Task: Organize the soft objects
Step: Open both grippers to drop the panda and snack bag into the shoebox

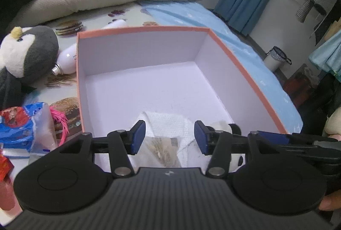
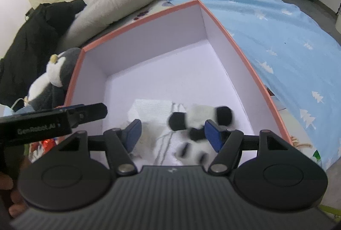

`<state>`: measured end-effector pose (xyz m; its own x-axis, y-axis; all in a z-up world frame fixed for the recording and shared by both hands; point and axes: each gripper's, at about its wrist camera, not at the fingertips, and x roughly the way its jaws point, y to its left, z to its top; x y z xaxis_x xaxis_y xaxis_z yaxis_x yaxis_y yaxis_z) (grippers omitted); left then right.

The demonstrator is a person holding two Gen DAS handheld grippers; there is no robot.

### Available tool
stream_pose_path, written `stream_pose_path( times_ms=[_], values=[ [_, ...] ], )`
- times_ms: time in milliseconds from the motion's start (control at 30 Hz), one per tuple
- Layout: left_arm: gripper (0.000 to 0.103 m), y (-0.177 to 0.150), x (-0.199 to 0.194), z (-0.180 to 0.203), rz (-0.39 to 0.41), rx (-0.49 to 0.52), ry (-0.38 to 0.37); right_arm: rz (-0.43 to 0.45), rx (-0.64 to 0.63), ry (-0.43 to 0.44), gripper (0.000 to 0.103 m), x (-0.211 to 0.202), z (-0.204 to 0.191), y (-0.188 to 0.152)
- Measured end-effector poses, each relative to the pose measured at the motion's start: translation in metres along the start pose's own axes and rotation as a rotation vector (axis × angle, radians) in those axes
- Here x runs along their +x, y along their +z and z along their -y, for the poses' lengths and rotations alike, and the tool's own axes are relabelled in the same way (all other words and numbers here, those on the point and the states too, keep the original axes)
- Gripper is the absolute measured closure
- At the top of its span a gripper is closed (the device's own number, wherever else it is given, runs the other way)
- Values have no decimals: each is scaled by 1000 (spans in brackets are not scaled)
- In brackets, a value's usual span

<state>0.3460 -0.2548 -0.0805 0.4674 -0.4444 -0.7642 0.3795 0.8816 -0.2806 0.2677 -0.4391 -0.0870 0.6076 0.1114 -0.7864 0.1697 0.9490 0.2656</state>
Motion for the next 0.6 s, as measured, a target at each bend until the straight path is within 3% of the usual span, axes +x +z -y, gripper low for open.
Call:
stream_pose_path(
  times_ms=[367, 600],
  values=[
    [46, -18, -83, 5, 111, 23, 19, 94, -26, 44, 35, -58, -29, -20],
    [46, -49, -144, 4, 175, 24, 26, 153, -42, 67, 35, -99, -50, -45]
  ],
)
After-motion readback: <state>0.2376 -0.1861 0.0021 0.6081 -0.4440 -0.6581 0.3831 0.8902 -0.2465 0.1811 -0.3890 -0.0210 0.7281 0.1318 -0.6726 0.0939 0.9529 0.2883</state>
